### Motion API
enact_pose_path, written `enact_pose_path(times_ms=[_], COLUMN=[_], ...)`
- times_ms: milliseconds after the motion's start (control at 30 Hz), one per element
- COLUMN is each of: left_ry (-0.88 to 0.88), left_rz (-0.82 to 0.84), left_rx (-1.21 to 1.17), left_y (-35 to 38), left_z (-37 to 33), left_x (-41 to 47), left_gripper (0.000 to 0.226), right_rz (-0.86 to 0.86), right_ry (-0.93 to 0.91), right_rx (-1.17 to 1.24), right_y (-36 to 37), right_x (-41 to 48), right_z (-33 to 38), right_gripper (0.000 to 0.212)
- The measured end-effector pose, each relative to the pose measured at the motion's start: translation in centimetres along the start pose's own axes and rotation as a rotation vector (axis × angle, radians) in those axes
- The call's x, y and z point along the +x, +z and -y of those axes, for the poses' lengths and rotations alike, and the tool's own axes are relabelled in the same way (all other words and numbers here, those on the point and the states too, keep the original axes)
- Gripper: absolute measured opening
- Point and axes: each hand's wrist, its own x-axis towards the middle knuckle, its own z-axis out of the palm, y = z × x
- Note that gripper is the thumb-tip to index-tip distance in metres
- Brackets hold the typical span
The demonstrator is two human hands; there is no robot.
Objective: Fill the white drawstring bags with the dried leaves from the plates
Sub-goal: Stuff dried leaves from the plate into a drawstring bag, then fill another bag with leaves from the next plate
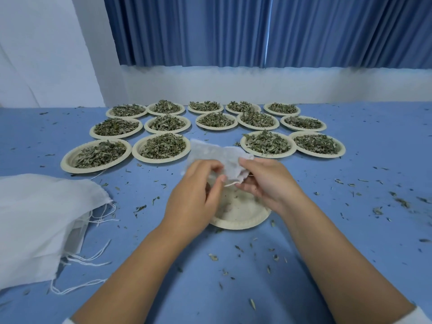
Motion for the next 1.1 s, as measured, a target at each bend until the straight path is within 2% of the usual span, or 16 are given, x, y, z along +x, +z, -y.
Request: enact_pose_path(times_ms=[233,300,467,633,700,800,833,867,900,933,967,1100], left_ry=[-0.153,-0.125,0.007,-0.024,-0.024,-0.027,-0.029,-0.031,-0.033,-0.034,-0.034,-0.026], left_rz=[-0.047,-0.041,-0.023,-0.040,-0.029,-0.021,-0.019,-0.017,-0.016,-0.015,-0.016,-0.003], left_rx=[0.003,0.056,0.088,0.032,0.032,0.032,0.031,0.029,0.028,0.027,0.026,0.035], left_y=[0.4,0.8,1.5,1.6,1.7,1.9,1.9,1.9,1.9,1.9,1.8,1.7], left_z=[1.3,1.4,1.3,1.6,1.5,1.3,1.3,1.3,1.3,1.2,1.2,1.0], left_x=[0.1,0.1,0.1,0.0,-0.1,-0.1,-0.1,-0.1,-0.1,-0.2,-0.1,-0.1], left_gripper=[0.028,0.026,0.024,0.021,0.020,0.018,0.018,0.018,0.018,0.018,0.018,0.019], right_rz=[-0.485,-0.625,-0.929,-1.127,-1.147,-1.030,-1.056,-1.136,-1.158,-1.108,-1.078,-0.975], right_ry=[-0.236,-0.282,-0.389,-0.390,-0.329,-0.283,-0.203,-0.092,-0.105,-0.172,-0.212,-0.126], right_rx=[0.202,0.222,0.268,0.305,0.412,0.688,0.663,0.376,0.420,0.670,0.614,0.371], right_y=[-7.8,-10.6,-15.8,-18.5,-19.6,-20.6,-20.5,-20.1,-19.8,-19.3,-19.0,-18.4], right_x=[1.6,2.3,3.9,4.2,4.3,4.7,4.4,4.4,4.5,4.4,4.2,3.6], right_z=[2.0,2.1,1.8,1.8,1.6,1.2,1.2,1.3,1.6,1.8,2.0,2.1], right_gripper=[0.007,0.004,0.013,0.017,0.014,0.033,0.033,0.031,0.029,0.025,0.022,0.026])
